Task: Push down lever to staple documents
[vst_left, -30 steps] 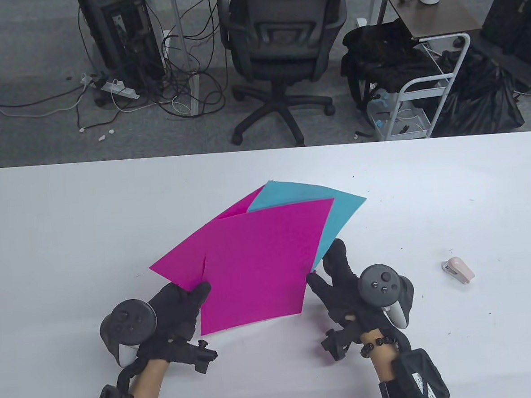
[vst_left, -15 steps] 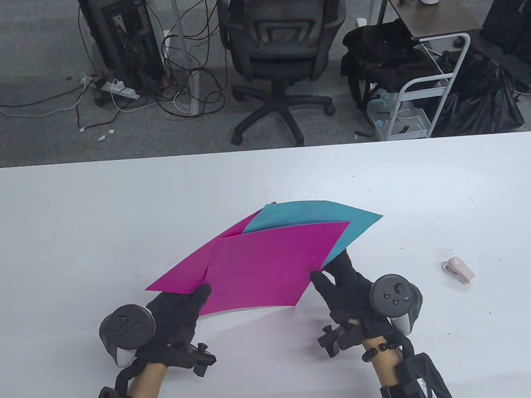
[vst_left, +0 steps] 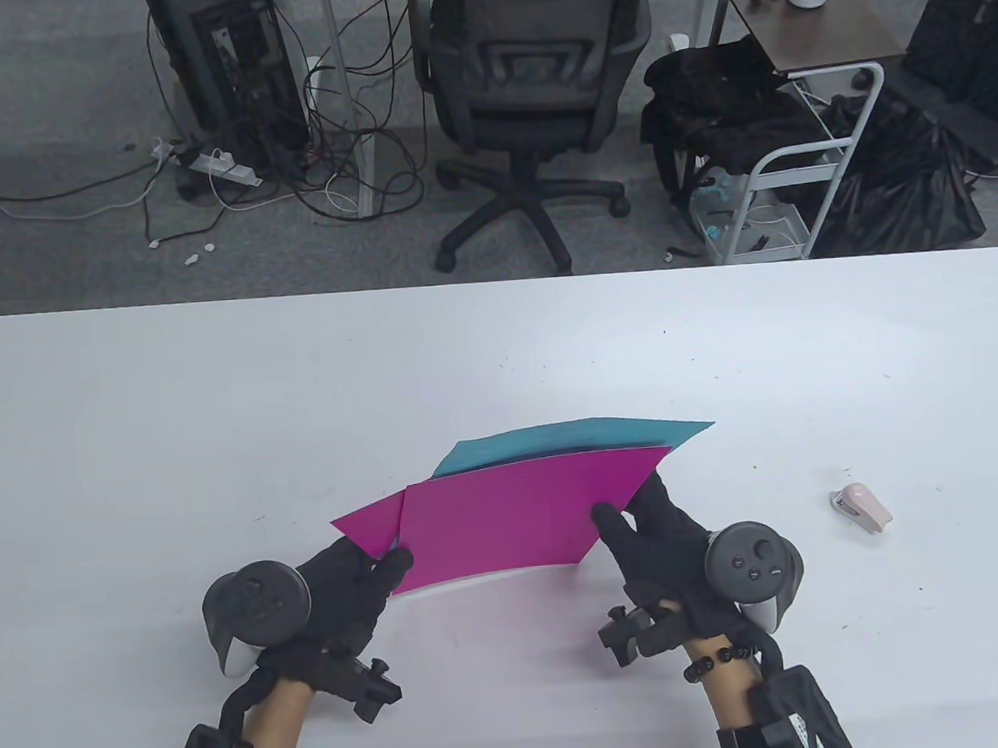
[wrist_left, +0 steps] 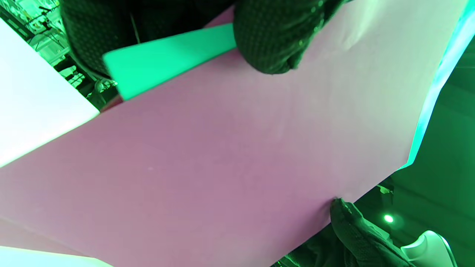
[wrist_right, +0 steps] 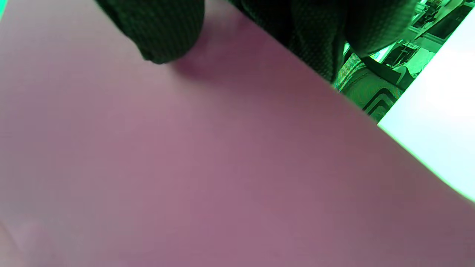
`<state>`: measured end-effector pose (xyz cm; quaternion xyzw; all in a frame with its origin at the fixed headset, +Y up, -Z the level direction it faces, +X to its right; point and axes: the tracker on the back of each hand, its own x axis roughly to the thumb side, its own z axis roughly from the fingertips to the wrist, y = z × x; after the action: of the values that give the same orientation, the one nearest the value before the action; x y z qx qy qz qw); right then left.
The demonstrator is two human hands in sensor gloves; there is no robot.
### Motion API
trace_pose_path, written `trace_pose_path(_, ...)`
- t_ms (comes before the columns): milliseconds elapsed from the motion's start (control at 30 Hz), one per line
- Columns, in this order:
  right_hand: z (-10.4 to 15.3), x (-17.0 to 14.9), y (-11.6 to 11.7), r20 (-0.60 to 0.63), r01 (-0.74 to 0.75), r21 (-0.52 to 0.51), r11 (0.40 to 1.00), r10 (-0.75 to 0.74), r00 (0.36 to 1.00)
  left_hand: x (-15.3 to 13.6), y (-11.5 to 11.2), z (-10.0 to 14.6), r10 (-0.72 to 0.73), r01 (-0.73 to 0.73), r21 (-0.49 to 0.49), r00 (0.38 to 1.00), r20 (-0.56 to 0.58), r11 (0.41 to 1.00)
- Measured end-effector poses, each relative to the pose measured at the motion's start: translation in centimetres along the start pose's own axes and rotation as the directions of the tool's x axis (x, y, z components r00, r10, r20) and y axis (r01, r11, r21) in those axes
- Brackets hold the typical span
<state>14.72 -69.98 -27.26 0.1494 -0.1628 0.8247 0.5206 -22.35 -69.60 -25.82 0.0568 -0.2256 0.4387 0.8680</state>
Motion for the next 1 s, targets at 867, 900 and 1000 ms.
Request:
trace_pose_path(867, 0.2, 0.6, 3.4, -0.055, 0.053, 0.133, 0.99, -0.046, 0.997, 0.0, -0.7, 0.0, 0.349, -0.348, 0.023, 0.937, -0.016, 0.937)
trace_pose_path(900, 0.2, 0.8, 3.4, -0.05, 0.055, 0.129, 0.99, -0.049, 0.998, 0.1, -0.6, 0.0, 0.351, -0.35, 0.026, 0.936, -0.011, 0.936)
trace_pose_path(1000, 0.2, 1.1, 3.2, -0.034, 0.045, 0.118, 0.992, -0.041, 0.999, 0.2, -0.5, 0.0, 0.361, -0.361, 0.028, 0.932, -0.009, 0.932)
